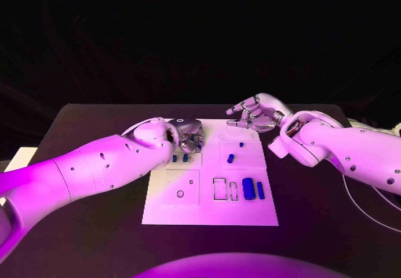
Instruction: Assemble the parts on the task board
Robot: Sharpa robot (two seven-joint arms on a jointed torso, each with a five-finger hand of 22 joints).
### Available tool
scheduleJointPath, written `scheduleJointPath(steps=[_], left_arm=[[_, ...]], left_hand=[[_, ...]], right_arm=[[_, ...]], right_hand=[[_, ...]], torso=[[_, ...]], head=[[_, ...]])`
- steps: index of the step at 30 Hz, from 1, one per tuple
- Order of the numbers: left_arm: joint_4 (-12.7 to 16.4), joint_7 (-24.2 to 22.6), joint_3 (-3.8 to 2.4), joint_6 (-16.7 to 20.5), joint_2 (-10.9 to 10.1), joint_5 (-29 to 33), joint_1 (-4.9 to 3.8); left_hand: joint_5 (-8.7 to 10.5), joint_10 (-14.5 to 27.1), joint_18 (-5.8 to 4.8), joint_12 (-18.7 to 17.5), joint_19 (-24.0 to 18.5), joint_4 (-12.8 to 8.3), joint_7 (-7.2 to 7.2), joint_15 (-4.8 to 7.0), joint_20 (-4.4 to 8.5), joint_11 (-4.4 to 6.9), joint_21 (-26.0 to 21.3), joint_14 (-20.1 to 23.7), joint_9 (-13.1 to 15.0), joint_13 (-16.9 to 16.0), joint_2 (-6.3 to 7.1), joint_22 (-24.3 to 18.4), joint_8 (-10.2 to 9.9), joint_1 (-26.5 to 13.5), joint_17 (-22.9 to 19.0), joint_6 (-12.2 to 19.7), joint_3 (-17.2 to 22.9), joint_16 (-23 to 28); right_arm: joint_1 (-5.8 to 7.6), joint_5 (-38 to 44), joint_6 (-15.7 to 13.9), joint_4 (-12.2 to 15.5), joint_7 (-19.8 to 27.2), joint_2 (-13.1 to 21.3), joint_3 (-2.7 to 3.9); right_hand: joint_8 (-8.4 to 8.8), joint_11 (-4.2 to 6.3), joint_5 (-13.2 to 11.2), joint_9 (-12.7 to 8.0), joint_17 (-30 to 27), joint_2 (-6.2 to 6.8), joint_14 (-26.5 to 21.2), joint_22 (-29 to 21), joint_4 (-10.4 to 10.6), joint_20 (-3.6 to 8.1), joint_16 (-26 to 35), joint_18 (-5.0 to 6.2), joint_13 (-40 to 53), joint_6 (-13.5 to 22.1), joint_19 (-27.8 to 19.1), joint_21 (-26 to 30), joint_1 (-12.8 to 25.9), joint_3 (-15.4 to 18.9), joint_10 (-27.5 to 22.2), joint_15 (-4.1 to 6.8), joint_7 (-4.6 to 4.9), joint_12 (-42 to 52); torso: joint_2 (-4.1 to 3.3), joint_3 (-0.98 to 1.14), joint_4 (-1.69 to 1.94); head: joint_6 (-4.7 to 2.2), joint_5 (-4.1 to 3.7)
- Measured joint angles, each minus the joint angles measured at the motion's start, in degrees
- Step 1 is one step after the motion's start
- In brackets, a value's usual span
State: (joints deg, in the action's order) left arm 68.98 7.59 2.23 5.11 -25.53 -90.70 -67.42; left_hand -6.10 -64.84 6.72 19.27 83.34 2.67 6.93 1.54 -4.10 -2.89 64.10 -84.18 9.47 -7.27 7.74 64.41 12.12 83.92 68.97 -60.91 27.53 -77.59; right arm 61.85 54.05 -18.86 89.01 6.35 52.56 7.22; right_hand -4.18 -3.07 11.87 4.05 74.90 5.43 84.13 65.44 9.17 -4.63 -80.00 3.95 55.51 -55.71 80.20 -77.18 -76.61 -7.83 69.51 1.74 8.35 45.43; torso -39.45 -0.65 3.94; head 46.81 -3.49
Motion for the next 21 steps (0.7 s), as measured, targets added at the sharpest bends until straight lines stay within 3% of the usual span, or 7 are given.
scheduleJointPath(steps=[9,17,21], left_arm=[[1.5,0.5,-0.54,0.7,-2.0,0.0,0.19],[5.4,0.8,-2.51,1.8,-4.9,1.0,0.02],[7.3,1.0,-3.18,2.1,-6.9,2.3,-0.85]], left_hand=[[0.5,-0.9,0.0,-1.0,0.0,-1.3,0.23,0.0,0.0,-0.07,0.5,0.0,-0.3,0.2,-0.44,0.8,-0.4,0.4,0.1,-0.6,1.3,-0.1],[0.62,-1.1,0.01,-1.5,0.0,-1.3,0.42,0.0,0.0,-0.27,0.7,0.0,-0.5,0.2,-0.4,1.1,-0.7,0.4,-0.3,-0.8,1.3,-0.1],[0.62,-1.2,0.0,-1.8,0.0,-1.3,0.42,0.0,0.0,-0.38,0.9,0.0,-0.5,0.2,0.2,1.3,-1.0,-0.2,-0.5,-0.8,1.3,-0.1]], right_arm=[[0.0,0.0,0.0,0.0,0.0,0.0,0.0],[0.0,0.0,-0.1,-0.1,0.0,0.1,0.0],[0.0,0.0,-0.1,-0.1,-0.1,0.1,0.0]], right_hand=[[0.0,0.0,0.0,0.0,0.0,-0.25,0.0,0.0,0.0,0.0,0.0,0.0,0.0,-0.2,0.0,0.0,-0.2,0.0,0.0,0.0,-0.19,0.0],[0.0,0.0,0.0,0.0,0.0,-0.23,0.0,0.0,0.0,0.0,0.0,0.0,0.0,-0.2,0.0,0.0,-0.2,0.0,0.0,0.0,-0.19,0.0],[0.0,0.0,0.0,0.0,0.0,-0.23,0.0,0.0,0.0,0.0,0.0,0.0,0.0,-0.2,0.0,0.0,-0.2,0.0,0.0,0.0,-0.19,0.0]], torso=[[-0.01,0.0,-0.02],[0.05,-0.01,-0.01],[0.08,0.01,0.04]], head=[[-0.09,-0.02],[-0.25,-0.19],[-0.26,-0.15]])
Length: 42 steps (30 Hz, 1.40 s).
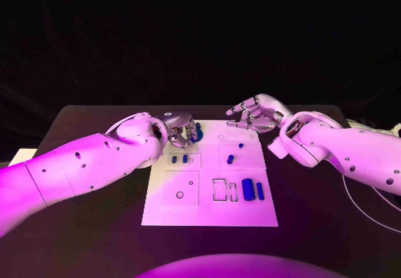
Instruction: Assemble the parts on the task board
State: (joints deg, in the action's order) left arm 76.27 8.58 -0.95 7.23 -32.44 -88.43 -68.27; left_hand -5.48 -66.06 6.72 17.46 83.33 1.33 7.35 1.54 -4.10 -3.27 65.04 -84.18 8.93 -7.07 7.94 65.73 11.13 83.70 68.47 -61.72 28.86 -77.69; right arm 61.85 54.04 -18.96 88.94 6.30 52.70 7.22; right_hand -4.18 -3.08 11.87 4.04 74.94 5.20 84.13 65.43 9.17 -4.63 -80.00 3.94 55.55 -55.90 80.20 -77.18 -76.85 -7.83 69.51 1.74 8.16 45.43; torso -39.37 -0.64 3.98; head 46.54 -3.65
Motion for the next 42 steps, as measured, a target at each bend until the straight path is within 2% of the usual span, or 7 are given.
scheduleJointPath(steps=[1,4,7,10,15,26,42], left_arm=[[0.3,0.1,-0.13,0.0,-0.5,0.4,-0.38],[0.9,0.4,-0.29,0.0,-1.5,1.2,-1.07],[0.9,0.7,-0.28,-0.3,-2.1,1.9,-1.28],[0.7,1.0,0.05,-0.7,-2.3,2.5,-1.39],[-0.1,1.4,0.67,-1.6,-2.6,3.3,-1.32],[-1.5,1.6,1.36,-3.4,-2.0,4.2,-0.73],[-1.9,1.6,1.51,-4.6,-1.5,4.5,-0.4]], left_hand=[[0.0,-0.1,0.0,0.0,0.0,0.0,0.0,0.0,0.0,-0.08,0.1,0.0,0.0,0.0,0.07,0.1,0.0,-0.1,0.0,0.0,0.0,0.0],[0.0,-0.1,-0.89,0.0,0.0,0.0,0.0,0.0,0.0,-0.07,0.1,0.0,0.0,0.0,-0.01,0.2,0.0,-0.3,-0.1,0.0,0.0,0.0],[0.0,-0.3,-0.9,-0.2,0.0,0.0,-0.06,0.0,0.0,0.12,0.1,0.0,-0.1,0.0,-0.06,0.3,-0.1,-0.4,-0.1,-0.1,0.0,0.0],[0.0,-0.5,-0.9,-0.4,0.0,0.0,-0.01,0.0,0.0,0.3,0.4,0.0,-0.2,0.1,0.06,0.4,-0.1,-1.0,-0.1,-0.4,0.0,0.0],[0.0,-0.5,-0.9,-0.4,0.0,0.0,-0.01,0.0,0.0,0.31,0.4,0.0,-0.2,0.1,0.07,0.5,-0.1,-1.1,-0.1,-0.4,0.0,0.0],[0.23,-0.5,-0.89,-0.6,0.0,0.0,-0.01,0.0,0.0,0.31,0.4,0.0,-0.3,0.1,0.07,0.6,-0.4,-1.1,-0.1,-0.4,0.0,0.0],[0.25,-0.7,-0.89,-0.6,0.0,0.0,-0.02,0.0,-0.01,0.1,0.6,0.0,-0.3,0.2,0.08,0.7,-0.4,-1.1,-0.3,-0.4,0.0,0.0]], right_arm=[[0.0,0.0,0.0,0.0,0.0,0.0,0.0],[0.0,0.0,0.0,0.0,0.0,0.1,0.0],[0.0,0.0,0.0,0.0,0.0,0.1,0.0],[0.0,0.0,0.0,0.0,0.0,0.1,0.0],[0.0,0.0,0.0,0.0,0.0,0.1,0.0],[0.0,0.0,0.0,0.0,-0.1,0.0,0.0],[0.0,0.0,0.0,0.0,-0.1,-0.1,0.0]], right_hand=[[0.0,0.0,0.0,0.0,0.0,0.0,0.0,0.0,0.0,0.0,0.0,0.0,0.0,0.0,0.0,0.0,0.0,0.0,0.0,0.0,0.0,0.0],[0.0,0.0,0.0,0.0,0.0,0.0,0.0,0.0,0.0,0.0,0.0,0.0,0.0,0.0,0.0,0.0,0.0,0.0,0.0,0.0,0.0,0.0],[0.0,0.0,0.0,0.0,0.0,0.0,0.0,0.0,0.0,0.0,0.0,0.0,0.0,0.0,0.0,0.0,0.0,0.0,0.0,0.0,0.0,0.0],[0.0,0.0,0.0,0.0,0.0,0.0,0.0,0.0,0.0,0.0,0.0,0.0,0.0,0.0,0.0,0.0,0.0,0.0,0.0,0.0,0.0,0.0],[0.0,0.0,0.0,0.0,0.0,0.0,0.0,0.0,0.0,0.0,0.0,0.0,0.0,0.0,0.0,0.0,0.0,0.0,0.0,0.0,0.0,0.0],[0.0,0.0,0.0,0.0,0.0,0.0,0.0,0.0,0.2,0.0,0.0,0.0,0.0,0.0,0.0,0.0,0.0,0.2,0.0,0.0,0.0,0.0],[0.0,0.0,0.0,0.0,0.0,-0.23,0.0,0.0,0.2,0.0,0.0,0.0,0.0,0.0,0.0,0.0,0.2,0.2,0.0,0.0,0.0,0.0]], torso=[[0.0,0.01,0.01],[0.0,0.02,0.04],[0.0,0.0,0.04],[-0.04,-0.04,0.04],[-0.1,-0.07,-0.02],[-0.14,-0.08,-0.05],[-0.16,-0.02,-0.09]], head=[[-0.01,0.04],[-0.09,0.18],[-0.12,0.27],[-0.11,0.29],[-0.04,0.4],[0.05,0.54],[0.1,0.52]])
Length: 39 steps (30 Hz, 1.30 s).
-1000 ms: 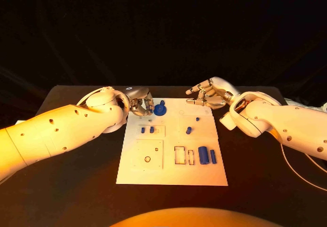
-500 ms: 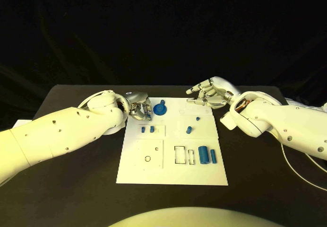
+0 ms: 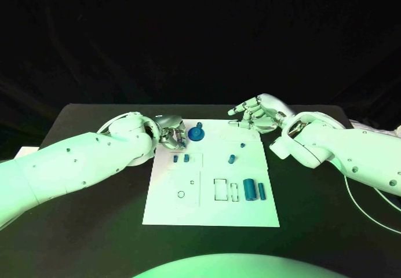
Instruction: Assemble the parts on the task board
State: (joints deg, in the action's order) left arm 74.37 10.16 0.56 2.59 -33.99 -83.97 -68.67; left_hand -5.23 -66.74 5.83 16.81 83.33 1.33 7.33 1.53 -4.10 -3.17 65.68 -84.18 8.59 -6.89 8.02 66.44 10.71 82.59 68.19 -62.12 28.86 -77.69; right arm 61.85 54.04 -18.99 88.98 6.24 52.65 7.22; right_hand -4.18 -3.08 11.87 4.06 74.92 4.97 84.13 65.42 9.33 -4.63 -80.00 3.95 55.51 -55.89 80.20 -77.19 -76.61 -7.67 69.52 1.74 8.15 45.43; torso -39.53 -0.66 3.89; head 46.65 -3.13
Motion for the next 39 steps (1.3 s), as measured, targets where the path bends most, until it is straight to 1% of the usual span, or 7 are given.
scheduleJointPath(steps=[17,20,24,26,32,36,39], left_arm=[[-0.4,0.3,0.03,-0.9,0.6,0.1,0.03],[-0.6,0.4,0.02,-1.2,0.8,0.1,0.08],[-0.8,0.7,0.07,-1.6,0.9,0.1,0.21],[-0.8,0.8,0.12,-1.8,0.9,0.1,0.27],[-0.8,1.0,0.11,-2.1,0.9,0.1,0.27],[-0.8,1.1,0.12,-2.3,0.9,0.1,0.3],[-0.9,1.1,0.16,-2.4,0.9,0.1,0.35]], left_hand=[[0.01,0.0,0.0,0.0,0.0,0.0,0.0,0.0,0.0,0.0,0.6,0.0,0.1,-0.1,0.0,0.6,0.0,0.0,0.0,0.0,0.0,0.0],[0.01,0.0,0.0,-0.8,0.0,0.0,0.01,0.0,0.0,-0.04,0.6,0.0,0.0,-0.1,0.32,0.7,-0.7,-0.3,-0.1,0.0,0.0,0.0],[-0.03,1.6,-0.01,-2.2,0.2,0.0,0.8,-0.21,-0.21,-0.94,0.6,0.2,-0.7,0.4,0.84,0.8,-1.9,-0.8,-0.3,1.4,0.0,0.0],[-0.03,1.6,0.0,-2.4,0.2,0.2,0.93,-0.27,-0.21,-1.01,0.6,0.1,-0.9,0.6,1.12,0.9,-1.9,-1.1,-0.4,1.6,-0.2,0.0],[-0.03,2.0,0.0,-2.8,0.2,0.2,1.13,-0.64,-0.21,-1.35,0.6,0.2,-1.0,0.8,1.11,0.9,-2.3,-1.1,-0.7,1.8,-0.2,0.0],[-0.03,2.7,-0.01,-3.6,0.0,0.2,1.34,-0.64,-0.42,-1.63,0.6,0.2,-1.3,1.1,1.94,0.9,-2.9,-1.9,-1.0,2.4,-0.6,0.0],[-0.03,3.4,-0.01,-4.2,0.1,0.4,1.65,-1.05,-0.73,-1.94,0.6,0.2,-1.7,1.3,2.18,0.9,-3.5,-2.2,-1.2,3.1,-0.7,0.0]], right_arm=[[0.0,0.0,0.0,0.1,0.0,0.0,0.0],[0.0,0.0,0.0,0.1,0.0,0.0,0.0],[0.0,0.0,0.0,0.1,-0.1,0.0,0.0],[0.0,0.0,0.0,0.1,-0.1,0.1,0.0],[0.0,0.0,0.0,0.1,-0.2,0.1,0.0],[0.0,0.0,0.0,0.1,-0.2,0.1,0.0],[0.0,0.0,0.0,0.1,-0.3,0.1,0.0]], right_hand=[[0.0,0.0,0.0,0.0,0.0,0.0,0.0,0.0,0.0,0.0,0.0,0.0,0.0,0.0,0.0,0.0,0.0,0.0,0.0,0.0,0.0,0.0],[0.0,0.0,0.0,0.0,0.0,0.0,0.0,0.0,0.0,0.0,0.0,0.0,0.0,0.0,0.0,0.0,0.0,0.0,0.0,0.0,0.0,0.0],[0.0,0.0,0.0,0.0,0.0,0.0,0.0,0.0,0.0,0.0,0.0,0.0,0.0,0.0,0.0,0.0,0.0,0.0,0.0,0.0,0.0,0.0],[0.0,0.0,0.0,0.0,0.0,0.0,0.0,0.0,0.0,0.0,0.0,0.0,0.0,0.0,0.0,0.0,0.0,0.0,0.0,0.0,0.0,0.0],[0.0,0.0,0.0,0.0,0.0,0.01,0.0,0.0,0.0,0.0,0.0,0.0,0.0,0.0,0.0,0.0,0.0,0.0,0.0,0.0,0.0,0.0],[0.0,0.0,0.0,0.0,0.0,0.01,0.0,0.0,0.0,0.0,0.0,0.0,0.0,0.0,0.0,0.0,0.0,0.0,0.0,0.0,0.0,0.0],[0.0,0.0,0.0,0.0,0.0,0.01,0.0,0.0,0.0,0.0,0.0,0.0,0.0,0.0,0.0,0.0,0.0,0.0,0.0,0.0,0.0,0.0]], torso=[[0.01,0.03,-0.02],[0.01,0.03,-0.02],[0.01,0.01,-0.02],[0.01,0.01,-0.02],[0.05,0.01,0.03],[0.07,-0.03,0.04],[0.07,-0.03,0.04]], head=[[0.2,0.04],[0.2,-0.01],[0.26,-0.08],[0.32,-0.12],[0.4,-0.17],[0.41,-0.18],[0.41,-0.14]])
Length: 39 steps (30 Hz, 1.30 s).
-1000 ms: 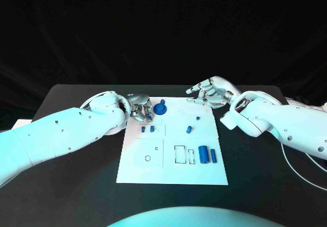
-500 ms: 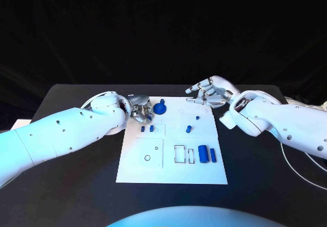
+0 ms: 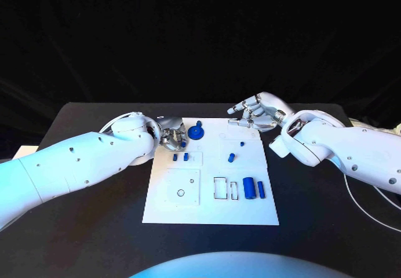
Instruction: Assemble the parts on the task board
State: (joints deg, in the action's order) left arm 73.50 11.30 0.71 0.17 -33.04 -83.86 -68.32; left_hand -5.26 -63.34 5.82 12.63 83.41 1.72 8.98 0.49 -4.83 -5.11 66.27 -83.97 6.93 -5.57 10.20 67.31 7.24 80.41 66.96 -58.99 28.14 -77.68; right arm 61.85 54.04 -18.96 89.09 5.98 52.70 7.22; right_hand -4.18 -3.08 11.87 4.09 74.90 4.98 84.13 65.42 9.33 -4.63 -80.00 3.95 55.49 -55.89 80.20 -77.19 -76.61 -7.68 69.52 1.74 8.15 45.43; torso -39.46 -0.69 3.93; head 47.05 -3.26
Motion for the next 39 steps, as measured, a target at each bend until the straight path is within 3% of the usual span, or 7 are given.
scheduleJointPath(steps=[10,19,20,27,31,34,39], left_arm=[[0.0,0.0,-0.07,-0.1,-0.2,0.3,-0.07],[0.2,0.0,-0.1,0.4,-1.1,0.6,-0.08],[0.3,0.0,-0.08,0.5,-1.3,0.7,-0.07],[1.6,-0.8,-0.05,2.4,-3.7,2.9,0.02],[2.3,-2.8,-0.18,4.5,-5.4,7.7,-0.01],[3.0,-6.3,-0.21,7.4,-7.1,15.1,-0.04],[4.5,-13.7,-0.21,12.4,-9.9,32.7,-0.05]], left_hand=[[0.0,3.6,-0.01,-2.9,-1.1,0.0,1.15,-1.03,-1.12,-1.25,-3.5,0.0,-2.0,1.5,0.75,-3.0,-3.1,-0.7,-1.0,3.6,-0.5,0.0],[-0.23,4.8,0.0,-3.8,-1.3,-0.2,1.62,-1.33,-1.32,-1.73,-4.5,0.1,-2.7,2.0,0.75,-3.9,-3.4,-0.7,-1.4,4.9,-1.1,0.0],[-0.23,4.8,0.0,-3.9,-1.3,-0.2,1.62,-1.33,-1.32,-1.74,-4.5,0.1,-2.8,1.9,0.75,-3.9,-3.4,-0.7,-1.5,4.9,-1.1,0.0],[-0.48,5.2,0.0,-3.9,-1.5,-0.3,1.63,-1.33,-1.47,-1.72,-4.9,0.1,-2.9,1.9,0.43,-4.2,-3.4,-0.4,-1.6,5.3,-1.3,0.0],[-0.53,5.4,-0.01,-3.9,-1.7,-0.3,1.26,-1.33,-1.71,-1.52,-6.5,0.1,-2.9,1.9,0.43,-5.5,-3.4,-0.4,-2.3,4.9,-1.3,0.4],[-0.73,5.4,1.8,-3.8,-4.6,-0.3,1.43,-1.84,-2.02,-1.65,-13.1,1.3,-2.9,1.8,-0.04,-11.1,-2.6,0.0,-8.2,3.4,-1.2,4.0],[-0.77,1.7,2.28,-1.0,-7.2,0.8,1.52,-1.66,-1.94,-1.18,-17.3,5.1,-2.7,1.1,-1.2,-14.3,-1.5,-1.0,-14.9,1.1,-0.6,8.2]], right_arm=[[0.0,0.1,0.1,-0.5,-0.9,-0.1,0.0],[0.0,0.5,0.2,-1.2,-2.2,0.0,-0.01],[0.0,0.6,0.3,-1.2,-2.4,0.0,-0.01],[0.0,3.1,0.7,-1.7,-3.8,0.1,-0.01],[0.0,6.7,1.0,-1.8,-4.9,0.3,-0.01],[-0.03,11.7,1.5,-1.8,-6.3,0.3,-0.01],[-0.29,23.5,2.7,-1.3,-9.2,0.5,0.0]], right_hand=[[0.0,0.01,0.0,0.0,0.0,0.0,0.0,-0.6,0.2,0.13,0.5,0.0,-0.7,0.0,-0.1,0.3,0.0,0.2,0.0,0.0,0.0,-0.5],[0.0,0.02,0.0,0.0,0.0,-0.05,0.0,-1.6,0.2,0.12,0.9,0.07,-5.4,0.2,-0.5,1.1,-0.1,0.5,-3.4,0.0,-0.21,-6.6],[0.0,-0.05,0.0,0.0,0.0,-0.38,0.0,-2.1,0.2,0.19,1.3,0.84,-6.2,0.2,-0.8,1.5,-0.4,0.5,-3.9,0.0,-0.22,-7.5],[0.0,-0.14,0.0,0.0,-2.5,-1.18,-0.1,-6.8,-0.3,0.31,5.0,1.48,-12.6,-0.1,-2.6,4.6,-2.8,0.0,-5.4,-0.13,0.12,-14.4],[-0.45,-0.75,-0.3,0.1,-4.1,-0.86,-0.2,-7.9,-0.8,0.31,6.6,1.78,-19.1,-0.5,-2.6,5.1,-4.9,-1.8,-8.5,-0.37,-0.26,-22.0],[-0.45,-1.11,-0.7,0.1,-4.5,-0.33,0.0,-7.9,-1.1,0.18,6.9,1.77,-23.3,-1.7,-2.4,5.1,-5.7,-3.0,-10.1,-0.63,-0.2,-26.6],[-0.45,-0.94,-2.7,0.1,-5.6,1.02,-0.2,-8.5,-1.3,-0.32,8.1,1.78,-33.1,-4.0,-2.5,5.8,-7.0,-6.4,-7.8,-0.83,-0.26,-33.8]], torso=[[0.0,0.01,-0.01],[-0.01,-0.03,-0.04],[-0.01,-0.03,-0.04],[0.05,-0.03,-0.04],[0.08,-0.01,-0.02],[0.08,-0.01,-0.02],[0.05,-0.01,-0.04]], head=[[-0.2,-0.09],[-0.18,-0.2],[-0.19,-0.2],[-0.31,-0.17],[-0.42,-0.17],[-0.63,-0.22],[-1.02,-0.78]])
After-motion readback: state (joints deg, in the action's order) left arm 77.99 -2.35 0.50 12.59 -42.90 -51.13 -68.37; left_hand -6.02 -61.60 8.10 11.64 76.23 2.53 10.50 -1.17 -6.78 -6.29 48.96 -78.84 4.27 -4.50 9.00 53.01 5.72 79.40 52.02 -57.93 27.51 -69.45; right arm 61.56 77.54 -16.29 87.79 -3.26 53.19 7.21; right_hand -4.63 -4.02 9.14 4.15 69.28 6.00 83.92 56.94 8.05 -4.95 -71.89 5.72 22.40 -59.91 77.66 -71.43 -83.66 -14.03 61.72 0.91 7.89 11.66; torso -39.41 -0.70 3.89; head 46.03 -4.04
